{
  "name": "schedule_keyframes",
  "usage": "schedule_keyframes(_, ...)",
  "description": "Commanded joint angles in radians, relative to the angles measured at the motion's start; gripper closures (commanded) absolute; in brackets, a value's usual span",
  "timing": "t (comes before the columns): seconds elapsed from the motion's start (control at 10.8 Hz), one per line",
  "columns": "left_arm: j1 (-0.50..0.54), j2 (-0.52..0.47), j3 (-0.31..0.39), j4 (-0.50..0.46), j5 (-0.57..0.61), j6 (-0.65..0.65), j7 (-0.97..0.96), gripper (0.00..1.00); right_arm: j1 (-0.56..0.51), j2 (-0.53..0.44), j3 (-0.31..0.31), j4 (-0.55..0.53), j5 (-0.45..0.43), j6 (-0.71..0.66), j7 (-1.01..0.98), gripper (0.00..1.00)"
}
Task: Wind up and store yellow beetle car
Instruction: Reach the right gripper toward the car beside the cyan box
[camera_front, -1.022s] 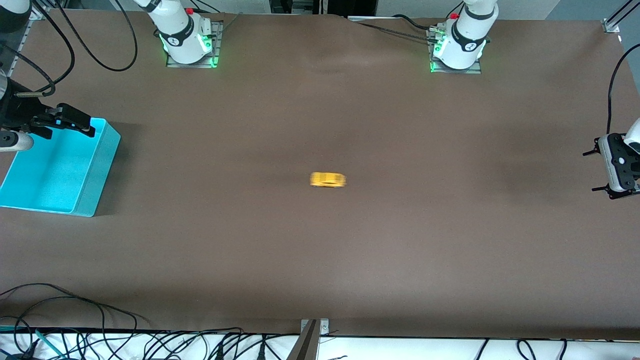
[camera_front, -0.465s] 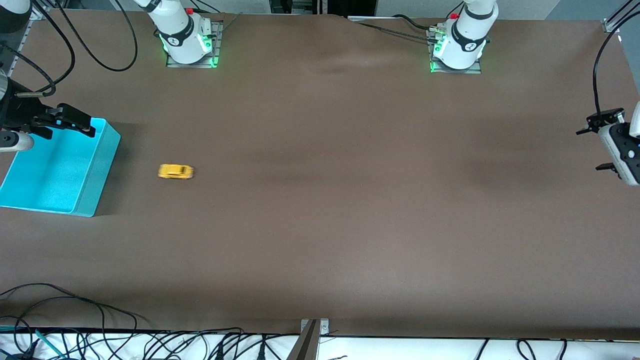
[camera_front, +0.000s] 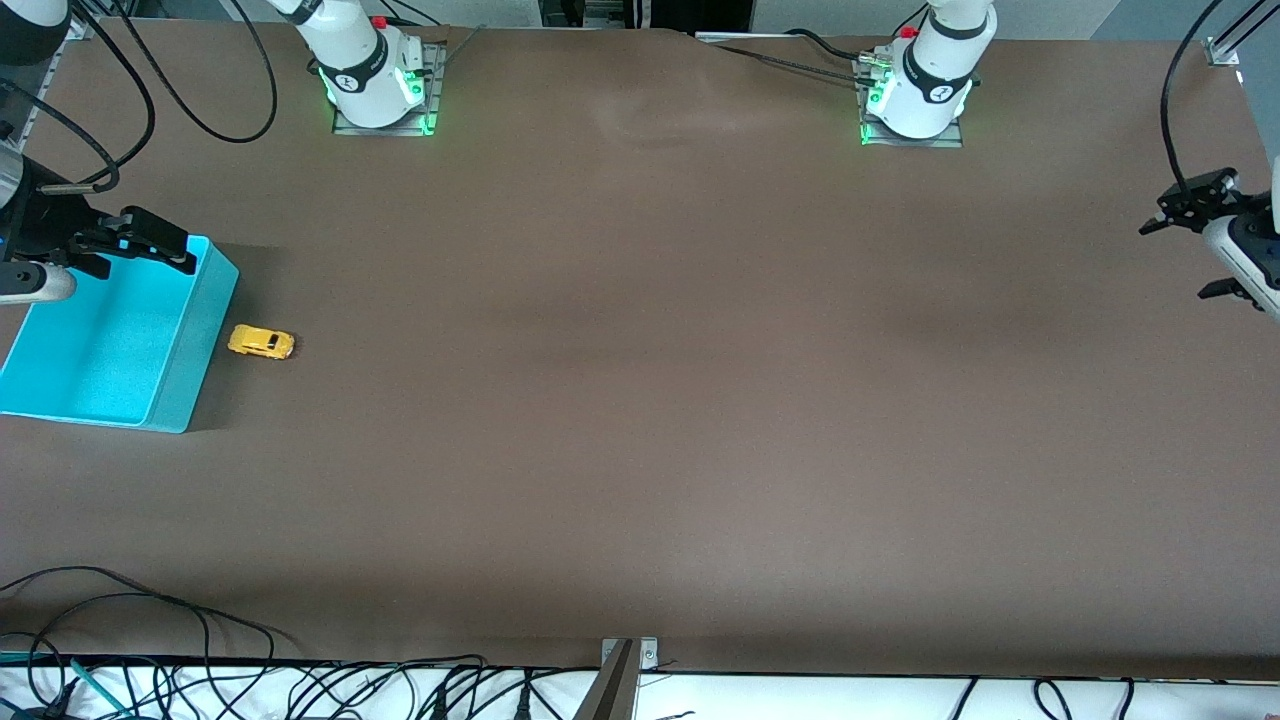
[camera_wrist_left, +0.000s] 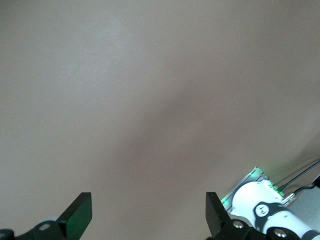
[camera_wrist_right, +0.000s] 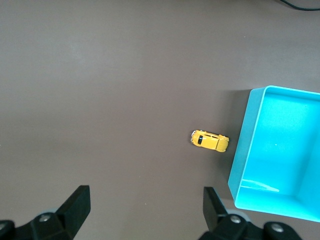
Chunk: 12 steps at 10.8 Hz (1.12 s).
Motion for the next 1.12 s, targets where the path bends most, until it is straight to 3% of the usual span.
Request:
schedule_keyframes(0.0,-0.088,-0.059,0.016,-0.018,-0.013,-0.035,-0.167,0.0,0.003,0.007,0.003,0.002,-0.024,0.008,-0.001,0.0)
schedule_keyframes(0.19,-0.183,-0.146,0.045,-0.088,-0.01,-0.035,-0.407,0.0,0.003,0.043,0.005,0.002,-0.026,0.012,-0.001,0.0)
schedule_keyframes(0.37,-0.283,-0.205,0.136,-0.151,-0.036,0.034,-0.572,0.0,0.009,0.062,0.006,0.002,-0.023,0.026,-0.01,0.0)
schedule_keyframes(0.65,-0.375,-0.314,0.207,-0.312,-0.037,0.178,-0.569,0.0,0.014,0.107,0.003,-0.008,-0.029,0.092,-0.096,0.0)
schedule_keyframes(0.74,-0.425,-0.316,0.277,-0.32,-0.04,0.179,-0.577,0.0,0.012,0.125,0.005,-0.02,-0.029,0.116,-0.116,0.0)
schedule_keyframes(1.02,-0.406,-0.303,0.307,-0.311,-0.12,0.168,-0.571,0.0,0.004,0.118,0.003,-0.161,-0.032,0.265,-0.275,0.0)
